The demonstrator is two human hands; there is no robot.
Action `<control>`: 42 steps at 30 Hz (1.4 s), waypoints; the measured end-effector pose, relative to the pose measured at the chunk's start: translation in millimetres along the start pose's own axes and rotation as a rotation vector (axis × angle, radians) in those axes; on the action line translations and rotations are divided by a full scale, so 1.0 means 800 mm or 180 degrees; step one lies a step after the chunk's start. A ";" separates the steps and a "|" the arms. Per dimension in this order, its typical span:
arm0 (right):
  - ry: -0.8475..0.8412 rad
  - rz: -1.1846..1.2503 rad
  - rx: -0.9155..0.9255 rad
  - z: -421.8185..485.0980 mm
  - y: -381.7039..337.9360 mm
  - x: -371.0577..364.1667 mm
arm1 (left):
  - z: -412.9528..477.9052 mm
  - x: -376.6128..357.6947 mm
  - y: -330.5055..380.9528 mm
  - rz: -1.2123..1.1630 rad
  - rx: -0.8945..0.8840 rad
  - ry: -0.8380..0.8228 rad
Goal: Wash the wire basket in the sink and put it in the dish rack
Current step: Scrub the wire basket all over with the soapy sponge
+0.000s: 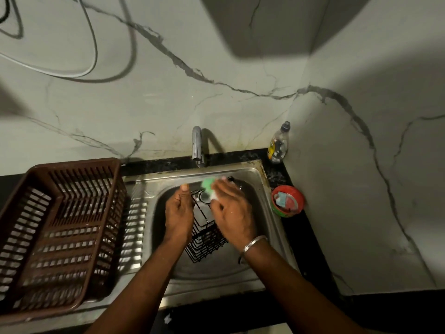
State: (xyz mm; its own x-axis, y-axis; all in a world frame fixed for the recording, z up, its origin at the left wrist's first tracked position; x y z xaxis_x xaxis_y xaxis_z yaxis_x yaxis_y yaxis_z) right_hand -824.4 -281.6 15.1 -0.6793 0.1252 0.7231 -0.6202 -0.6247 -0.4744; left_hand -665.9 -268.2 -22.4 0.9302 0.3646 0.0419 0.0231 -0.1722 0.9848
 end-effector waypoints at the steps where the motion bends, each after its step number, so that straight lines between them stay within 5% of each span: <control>1: 0.0137 -0.0103 -0.0347 -0.003 0.020 0.011 | -0.001 0.001 0.002 0.0064 0.0014 0.0088; 3: 0.0221 -0.0084 -0.0470 -0.006 0.018 0.015 | -0.003 -0.001 0.011 0.0147 -0.0080 0.0127; 7: -0.0116 0.0185 0.0551 -0.014 -0.042 -0.012 | 0.001 -0.002 0.010 0.0004 -0.0120 -0.0065; 12: 0.0314 -0.0107 -0.0669 -0.019 0.044 0.026 | -0.004 0.013 0.004 0.0042 0.0146 0.0272; 17: 0.0078 0.0174 0.0691 -0.037 -0.038 -0.009 | -0.003 0.007 0.009 0.0062 0.0036 0.0260; 22: 0.0626 0.0017 -0.0033 -0.040 0.013 0.017 | 0.000 0.010 0.002 0.0128 0.0117 0.0362; 26: 0.0249 0.0073 0.1020 -0.048 -0.052 -0.006 | 0.006 0.010 -0.001 0.0099 0.0107 0.0393; 30: 0.0576 -0.0203 0.0270 -0.046 0.010 0.020 | 0.008 0.011 -0.005 0.0000 0.0172 0.0430; 35: 0.0182 -0.0126 0.1221 -0.059 -0.054 -0.011 | 0.010 0.010 -0.006 0.0045 0.0199 0.0425; 40: 0.0673 -0.0365 0.0231 -0.041 0.004 0.027 | 0.013 0.013 -0.013 -0.0152 0.0303 0.0450; 42: 0.0473 -0.0261 0.0590 -0.044 -0.030 0.016 | 0.012 0.013 -0.010 -0.0070 0.0244 0.0402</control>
State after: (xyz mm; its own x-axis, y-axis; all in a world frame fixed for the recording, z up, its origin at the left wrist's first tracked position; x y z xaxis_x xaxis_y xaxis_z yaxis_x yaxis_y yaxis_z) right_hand -832.4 -237.9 18.0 -0.6883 0.2846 0.6672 -0.6024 -0.7368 -0.3072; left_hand -653.2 -271.7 -31.8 0.8757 0.4806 0.0460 0.0756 -0.2306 0.9701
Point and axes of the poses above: each hand's wrist, its own z-axis towards the middle knuckle, its own x-axis out of the back of the hand, y = z × x, the point moved 7 cm from there along z, towards the middle knuckle, and after that the axes turned 13 degrees about x, right-handed, at the moved point
